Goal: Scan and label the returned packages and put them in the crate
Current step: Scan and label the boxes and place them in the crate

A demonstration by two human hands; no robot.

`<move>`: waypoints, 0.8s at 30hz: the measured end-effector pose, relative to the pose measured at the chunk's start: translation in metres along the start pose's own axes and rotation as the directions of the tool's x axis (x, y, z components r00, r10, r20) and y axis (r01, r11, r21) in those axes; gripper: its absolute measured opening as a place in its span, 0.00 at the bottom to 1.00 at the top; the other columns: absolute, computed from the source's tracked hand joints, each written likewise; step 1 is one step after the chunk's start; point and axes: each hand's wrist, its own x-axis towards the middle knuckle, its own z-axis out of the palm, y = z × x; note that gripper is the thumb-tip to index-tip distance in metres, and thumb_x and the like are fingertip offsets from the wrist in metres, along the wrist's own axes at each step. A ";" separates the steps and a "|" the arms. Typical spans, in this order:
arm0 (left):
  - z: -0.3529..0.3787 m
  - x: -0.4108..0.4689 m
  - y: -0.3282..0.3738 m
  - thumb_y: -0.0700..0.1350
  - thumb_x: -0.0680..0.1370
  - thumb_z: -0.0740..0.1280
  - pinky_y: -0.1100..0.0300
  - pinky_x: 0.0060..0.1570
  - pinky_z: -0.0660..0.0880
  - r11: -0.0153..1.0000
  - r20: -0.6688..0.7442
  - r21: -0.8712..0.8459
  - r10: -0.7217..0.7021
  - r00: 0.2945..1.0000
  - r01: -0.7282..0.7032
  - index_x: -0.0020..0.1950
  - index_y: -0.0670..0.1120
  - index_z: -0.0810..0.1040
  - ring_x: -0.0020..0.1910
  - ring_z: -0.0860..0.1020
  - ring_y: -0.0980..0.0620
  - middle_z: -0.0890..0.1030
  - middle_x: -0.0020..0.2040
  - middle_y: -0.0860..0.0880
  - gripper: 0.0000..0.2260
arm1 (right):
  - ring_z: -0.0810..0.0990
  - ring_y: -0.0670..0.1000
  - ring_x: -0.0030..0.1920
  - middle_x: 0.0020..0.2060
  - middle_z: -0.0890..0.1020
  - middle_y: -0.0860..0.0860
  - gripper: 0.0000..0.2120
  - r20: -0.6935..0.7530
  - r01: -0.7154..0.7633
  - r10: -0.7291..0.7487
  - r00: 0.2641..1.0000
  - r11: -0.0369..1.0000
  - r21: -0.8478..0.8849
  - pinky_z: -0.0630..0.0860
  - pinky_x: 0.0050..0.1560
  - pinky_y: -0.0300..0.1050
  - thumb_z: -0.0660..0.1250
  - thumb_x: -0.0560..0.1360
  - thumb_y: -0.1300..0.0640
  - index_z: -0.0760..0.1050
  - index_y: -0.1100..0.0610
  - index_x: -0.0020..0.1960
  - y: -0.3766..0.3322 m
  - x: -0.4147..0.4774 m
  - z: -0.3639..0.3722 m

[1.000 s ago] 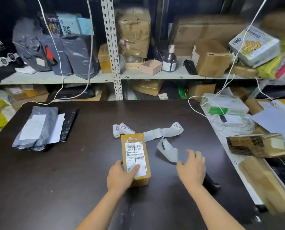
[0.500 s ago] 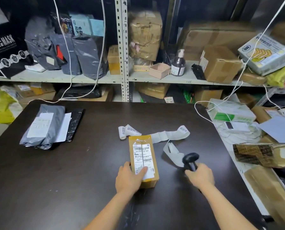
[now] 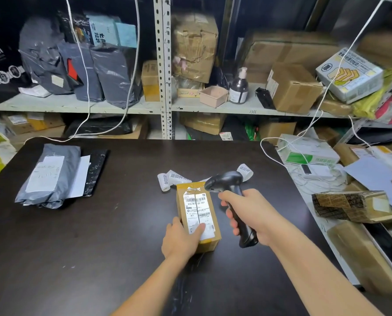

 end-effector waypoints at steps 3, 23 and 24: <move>0.001 0.001 -0.001 0.70 0.70 0.68 0.55 0.44 0.72 1.000 0.001 -0.006 0.002 1.000 -0.002 0.61 0.50 0.70 0.56 0.79 0.47 0.76 0.57 0.51 0.30 | 0.70 0.51 0.23 0.26 0.73 0.53 0.10 -0.019 0.009 -0.009 1.000 1.000 -0.006 0.70 0.24 0.41 0.67 0.76 0.55 0.77 0.64 0.48 -0.001 -0.007 0.002; -0.002 0.001 -0.006 0.69 0.70 0.69 0.49 0.51 0.78 0.995 0.033 -0.102 0.023 0.999 -0.019 0.63 0.50 0.69 0.56 0.78 0.49 0.75 0.58 0.51 0.31 | 0.71 0.52 0.23 0.28 0.75 0.53 0.11 -0.191 0.028 -0.041 0.981 0.997 -0.073 0.72 0.26 0.43 0.68 0.75 0.52 0.73 0.59 0.41 0.040 0.011 -0.016; -0.003 0.001 -0.005 0.69 0.70 0.68 0.50 0.50 0.78 0.994 0.036 -0.103 0.024 0.999 -0.021 0.64 0.50 0.69 0.56 0.78 0.49 0.75 0.59 0.51 0.31 | 0.71 0.52 0.24 0.29 0.75 0.53 0.11 -0.236 0.029 -0.046 0.971 0.997 -0.073 0.73 0.27 0.44 0.68 0.74 0.52 0.73 0.59 0.41 0.049 0.018 -0.021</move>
